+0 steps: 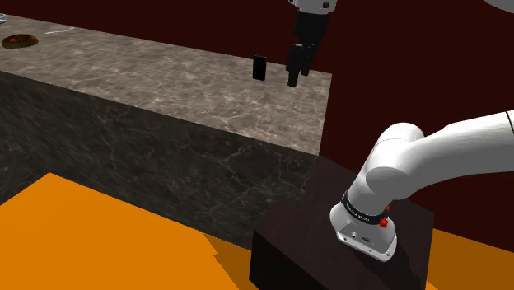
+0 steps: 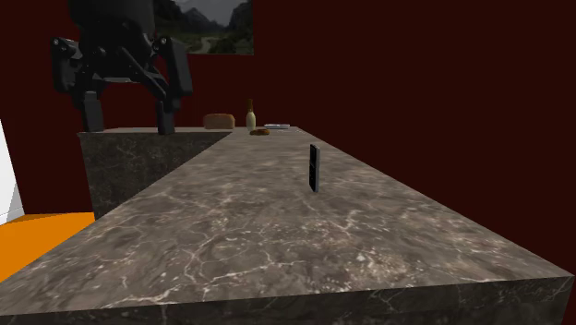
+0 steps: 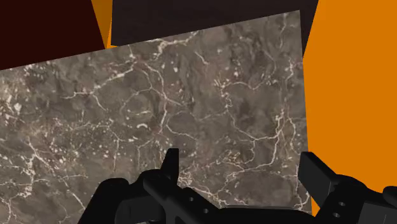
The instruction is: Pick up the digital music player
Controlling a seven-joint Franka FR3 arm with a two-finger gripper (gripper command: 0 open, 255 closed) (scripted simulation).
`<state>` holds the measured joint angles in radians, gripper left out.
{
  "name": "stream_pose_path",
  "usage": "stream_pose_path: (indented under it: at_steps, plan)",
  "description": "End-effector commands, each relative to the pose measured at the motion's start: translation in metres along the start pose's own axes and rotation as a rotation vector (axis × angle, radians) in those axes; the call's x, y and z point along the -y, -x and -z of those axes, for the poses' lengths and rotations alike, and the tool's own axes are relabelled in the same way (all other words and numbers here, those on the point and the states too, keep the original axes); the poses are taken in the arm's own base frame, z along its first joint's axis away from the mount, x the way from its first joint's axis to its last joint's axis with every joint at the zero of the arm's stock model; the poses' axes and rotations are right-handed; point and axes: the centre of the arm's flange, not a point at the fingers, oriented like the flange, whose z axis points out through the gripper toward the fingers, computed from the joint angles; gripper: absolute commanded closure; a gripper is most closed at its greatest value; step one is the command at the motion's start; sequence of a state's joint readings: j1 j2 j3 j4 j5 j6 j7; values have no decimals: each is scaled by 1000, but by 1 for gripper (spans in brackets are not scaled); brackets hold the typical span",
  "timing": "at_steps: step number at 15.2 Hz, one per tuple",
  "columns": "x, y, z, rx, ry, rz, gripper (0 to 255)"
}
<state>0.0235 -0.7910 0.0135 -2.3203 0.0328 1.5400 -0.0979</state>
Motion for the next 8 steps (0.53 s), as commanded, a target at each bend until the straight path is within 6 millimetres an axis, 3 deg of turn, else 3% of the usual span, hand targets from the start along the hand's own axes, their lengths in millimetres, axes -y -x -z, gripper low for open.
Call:
stream_pose_path:
  at_steps: [1,8]
  plan:
    - [0,0,0,0,0,0,0]
    - [-68,-53,-8,-50,9,66,0]
